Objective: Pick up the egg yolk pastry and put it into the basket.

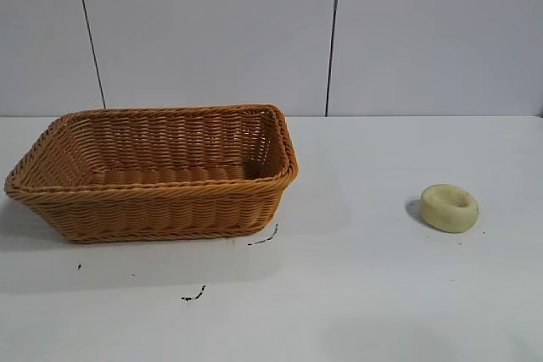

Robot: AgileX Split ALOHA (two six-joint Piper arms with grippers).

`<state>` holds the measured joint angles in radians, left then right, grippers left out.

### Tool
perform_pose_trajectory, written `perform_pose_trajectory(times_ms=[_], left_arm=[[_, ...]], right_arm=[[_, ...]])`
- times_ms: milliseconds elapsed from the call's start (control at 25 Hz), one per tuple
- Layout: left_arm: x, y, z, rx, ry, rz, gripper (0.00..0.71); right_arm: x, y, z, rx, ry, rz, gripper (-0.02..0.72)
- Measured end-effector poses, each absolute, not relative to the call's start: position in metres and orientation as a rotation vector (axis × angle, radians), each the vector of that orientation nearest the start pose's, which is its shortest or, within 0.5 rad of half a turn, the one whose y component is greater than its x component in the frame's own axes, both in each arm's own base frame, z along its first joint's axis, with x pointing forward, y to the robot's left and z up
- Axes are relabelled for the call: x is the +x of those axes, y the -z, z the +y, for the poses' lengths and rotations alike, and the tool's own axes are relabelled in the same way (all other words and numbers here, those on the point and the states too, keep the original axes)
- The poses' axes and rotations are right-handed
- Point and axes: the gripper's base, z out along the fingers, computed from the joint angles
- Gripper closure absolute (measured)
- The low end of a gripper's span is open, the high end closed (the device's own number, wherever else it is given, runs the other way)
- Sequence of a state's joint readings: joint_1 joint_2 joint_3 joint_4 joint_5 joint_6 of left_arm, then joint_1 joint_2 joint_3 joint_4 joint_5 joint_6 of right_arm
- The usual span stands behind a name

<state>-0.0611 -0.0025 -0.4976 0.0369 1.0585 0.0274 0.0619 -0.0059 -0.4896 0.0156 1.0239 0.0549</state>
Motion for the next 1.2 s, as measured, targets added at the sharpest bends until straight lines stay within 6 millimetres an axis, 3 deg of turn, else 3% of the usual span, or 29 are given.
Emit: perform_pose_trajectory(times_ms=[560,680,840,1040,1080,1200], left_arm=[[-0.005,-0.277,0.003,0.089,-0.023,2.040,0.017],[-0.005,-0.277,0.003,0.089,-0.023,2.040,0.017],[-0.005,-0.277,0.003,0.089,-0.023,2.040,0.017],[-0.005,-0.277,0.003,0.089,-0.023,2.040,0.017],[-0.005,-0.277,0.003,0.089,-0.023,2.040,0.017],[-0.005,-0.277,0.003,0.089,-0.023,2.040,0.017]], right_arm=[[-0.003,-0.277,0.001,-0.007,-0.095,2.013,0.008],[0.004,-0.278,0.002,0.000,-0.106,2.076,0.008],[0.033,-0.289,0.006,0.006,-0.132,2.247,0.008],[0.092,-0.301,0.010,0.019,-0.125,2.487,0.008],[0.092,-0.301,0.010,0.019,-0.125,2.487,0.008],[0.134,-0.302,0.013,0.020,-0.116,2.591,0.008]])
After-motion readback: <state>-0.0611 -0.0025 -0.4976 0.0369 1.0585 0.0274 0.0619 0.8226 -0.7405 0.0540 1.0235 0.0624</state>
